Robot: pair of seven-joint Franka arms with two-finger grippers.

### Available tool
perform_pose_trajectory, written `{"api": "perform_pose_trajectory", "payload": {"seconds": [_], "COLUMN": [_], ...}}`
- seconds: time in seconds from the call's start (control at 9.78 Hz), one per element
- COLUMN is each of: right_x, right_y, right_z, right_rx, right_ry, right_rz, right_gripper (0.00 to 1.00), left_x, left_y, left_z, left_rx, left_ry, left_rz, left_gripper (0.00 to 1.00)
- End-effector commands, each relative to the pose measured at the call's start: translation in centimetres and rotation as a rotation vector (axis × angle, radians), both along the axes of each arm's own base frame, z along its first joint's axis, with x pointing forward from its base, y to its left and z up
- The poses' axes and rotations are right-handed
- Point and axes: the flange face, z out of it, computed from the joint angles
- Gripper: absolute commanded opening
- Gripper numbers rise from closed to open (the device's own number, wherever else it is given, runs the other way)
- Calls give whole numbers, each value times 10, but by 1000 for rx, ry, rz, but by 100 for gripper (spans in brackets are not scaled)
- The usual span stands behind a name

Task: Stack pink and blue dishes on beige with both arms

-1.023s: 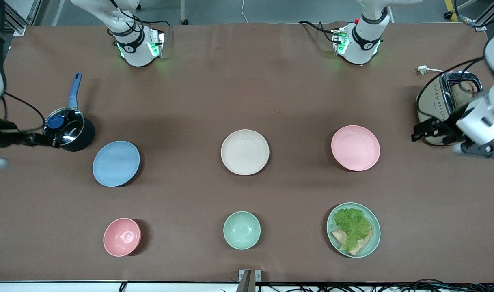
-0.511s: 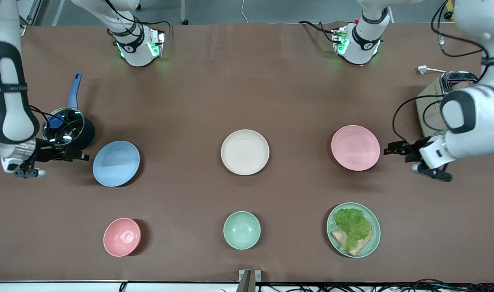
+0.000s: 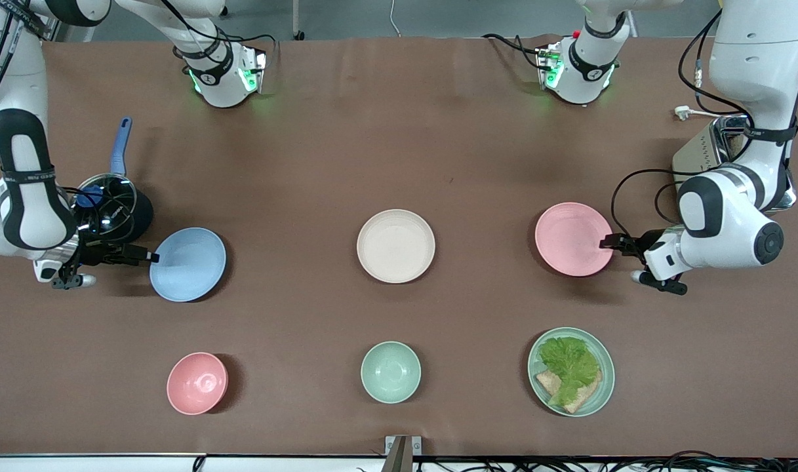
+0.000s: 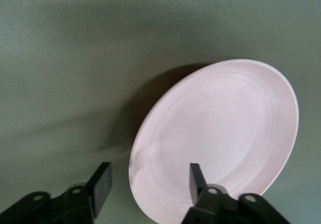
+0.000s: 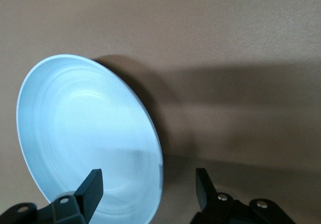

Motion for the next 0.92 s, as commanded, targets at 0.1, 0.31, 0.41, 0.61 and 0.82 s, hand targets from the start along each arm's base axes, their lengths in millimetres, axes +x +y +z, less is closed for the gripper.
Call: {"api": "perform_pose_trajectory", "payload": {"seconds": [0.1,0.31,0.41,0.61,0.82], "right_x": [-10,-11,-12,-9,7], "right_y": [8,9,8,11,18], "right_z": [-15,-21,-23,-21,1], "right_rx": [40,45,46,51,45], "right_ry": [1,11,16,23,35], "right_rz": [-29,-33,-35,-42,-65], "right_gripper": [71,54,33,0,0], "left_x": [-9,-10,-10,-12,-7], "left_y": [2,3,3,8,3], "left_z": [-28,-30,-30,-31,-22], "left_rx": [-5,-6,-7,-8,-2], "left_ry": [35,37,36,40,22], "left_rz": [9,9,5,11,-6], "left_gripper": [50,28,19,5,1]}}
